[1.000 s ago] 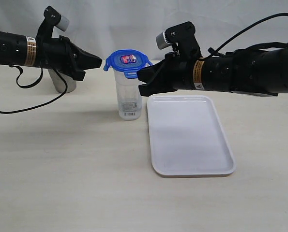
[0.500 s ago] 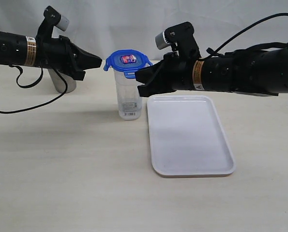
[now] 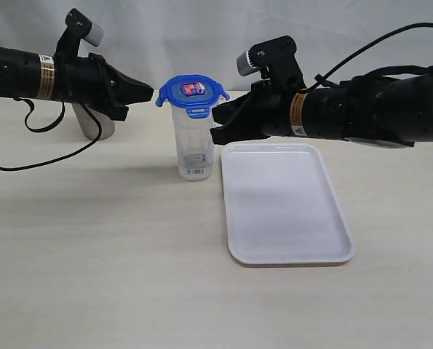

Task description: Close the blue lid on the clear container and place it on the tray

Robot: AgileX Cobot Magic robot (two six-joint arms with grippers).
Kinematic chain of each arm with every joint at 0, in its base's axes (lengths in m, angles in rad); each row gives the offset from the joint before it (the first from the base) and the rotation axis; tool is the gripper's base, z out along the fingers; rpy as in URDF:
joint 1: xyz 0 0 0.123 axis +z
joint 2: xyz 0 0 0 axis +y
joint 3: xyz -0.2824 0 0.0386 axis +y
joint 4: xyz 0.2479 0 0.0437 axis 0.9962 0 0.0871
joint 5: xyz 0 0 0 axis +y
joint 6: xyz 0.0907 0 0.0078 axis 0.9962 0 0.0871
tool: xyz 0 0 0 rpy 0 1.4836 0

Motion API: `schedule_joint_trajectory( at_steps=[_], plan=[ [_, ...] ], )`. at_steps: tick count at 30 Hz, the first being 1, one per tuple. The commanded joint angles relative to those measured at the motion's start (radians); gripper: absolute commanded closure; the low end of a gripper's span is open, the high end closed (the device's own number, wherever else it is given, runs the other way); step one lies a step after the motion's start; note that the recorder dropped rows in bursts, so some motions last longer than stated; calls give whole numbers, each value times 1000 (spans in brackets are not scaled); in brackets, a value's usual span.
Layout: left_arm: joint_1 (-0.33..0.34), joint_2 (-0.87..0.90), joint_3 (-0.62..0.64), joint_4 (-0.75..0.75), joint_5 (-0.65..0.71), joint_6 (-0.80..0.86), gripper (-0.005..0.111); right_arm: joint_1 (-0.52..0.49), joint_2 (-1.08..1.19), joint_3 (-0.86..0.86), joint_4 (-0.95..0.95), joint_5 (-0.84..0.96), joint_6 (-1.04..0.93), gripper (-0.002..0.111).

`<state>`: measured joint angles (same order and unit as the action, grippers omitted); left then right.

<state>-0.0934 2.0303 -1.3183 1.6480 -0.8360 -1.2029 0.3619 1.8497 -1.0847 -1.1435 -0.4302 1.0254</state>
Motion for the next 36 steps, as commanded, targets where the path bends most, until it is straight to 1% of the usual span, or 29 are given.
schedule_joint_trajectory(
  at_steps=[1, 6, 22, 24, 25, 28, 34, 36],
  plan=[
    [0, -9, 1, -15, -12, 2, 107, 0, 8, -7, 29, -38, -17, 104],
    [0, -9, 1, -15, -12, 2, 107, 0, 8, -7, 29, -72, -17, 104],
    [0, -5, 1, -1, -16, 7, 107, 0, 4, -7, 25, -37, -19, 104],
    [0, -5, 1, -1, -31, 14, 107, 0, -18, -7, 19, -2, -32, 104],
    [0, -5, 1, -1, -58, 28, 107, 0, -45, -7, -14, 50, -39, 104],
    [0, -5, 1, -9, -59, 30, 107, 0, -77, -7, -19, 166, -28, 104],
    [0, -4, 1, 15, -86, 17, 107, 0, -77, -7, -19, 166, -28, 104],
    [0, -4, 1, 15, -99, 17, 107, 0, -77, -7, 3, 168, -71, 104]
  ],
)
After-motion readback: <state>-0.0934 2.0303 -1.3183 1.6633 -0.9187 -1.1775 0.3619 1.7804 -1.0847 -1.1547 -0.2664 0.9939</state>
